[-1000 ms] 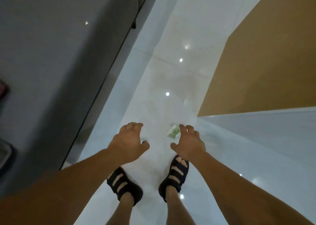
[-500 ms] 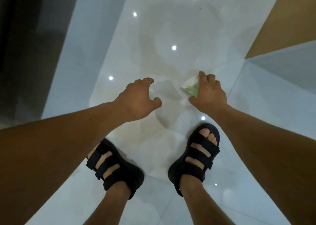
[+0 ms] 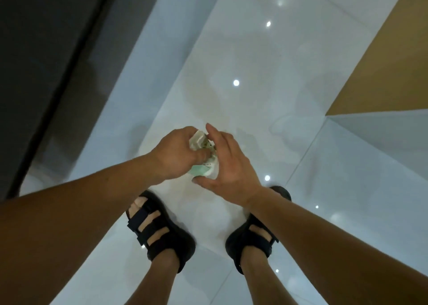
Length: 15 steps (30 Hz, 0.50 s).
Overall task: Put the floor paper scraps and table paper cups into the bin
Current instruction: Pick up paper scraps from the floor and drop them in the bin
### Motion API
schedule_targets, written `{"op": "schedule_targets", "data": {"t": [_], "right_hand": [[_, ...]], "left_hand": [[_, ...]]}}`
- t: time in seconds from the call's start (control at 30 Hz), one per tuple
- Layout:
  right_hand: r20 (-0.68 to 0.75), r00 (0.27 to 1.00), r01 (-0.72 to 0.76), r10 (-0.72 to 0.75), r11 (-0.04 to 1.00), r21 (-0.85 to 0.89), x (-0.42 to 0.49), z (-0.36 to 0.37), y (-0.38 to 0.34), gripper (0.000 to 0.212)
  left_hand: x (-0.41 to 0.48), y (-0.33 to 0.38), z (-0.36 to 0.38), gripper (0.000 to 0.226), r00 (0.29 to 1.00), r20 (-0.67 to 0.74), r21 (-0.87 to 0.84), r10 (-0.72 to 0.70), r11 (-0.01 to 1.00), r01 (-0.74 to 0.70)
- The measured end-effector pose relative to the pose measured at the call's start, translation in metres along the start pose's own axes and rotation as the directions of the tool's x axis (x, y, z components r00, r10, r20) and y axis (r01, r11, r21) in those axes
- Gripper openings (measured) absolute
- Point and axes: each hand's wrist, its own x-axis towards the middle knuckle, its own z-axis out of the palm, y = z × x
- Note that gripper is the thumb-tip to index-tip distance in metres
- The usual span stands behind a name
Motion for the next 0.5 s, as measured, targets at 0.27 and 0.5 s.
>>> {"op": "schedule_targets", "data": {"t": [0.27, 0.5], "right_hand": [[0.24, 0.932, -0.078, 0.271, 0.797, -0.598, 0.038, 0.057, 0.054, 0.094], [0.313, 0.902, -0.05, 0.296, 0.792, -0.608, 0.038, 0.1, 0.052, 0.055]], "left_hand": [[-0.002, -0.105, -0.039, 0.022, 0.964, -0.24, 0.25, -0.113, 0.953, 0.173], [-0.013, -0.152, -0.037, 0.026, 0.959, -0.253, 0.185, -0.125, 0.967, 0.174]]}}
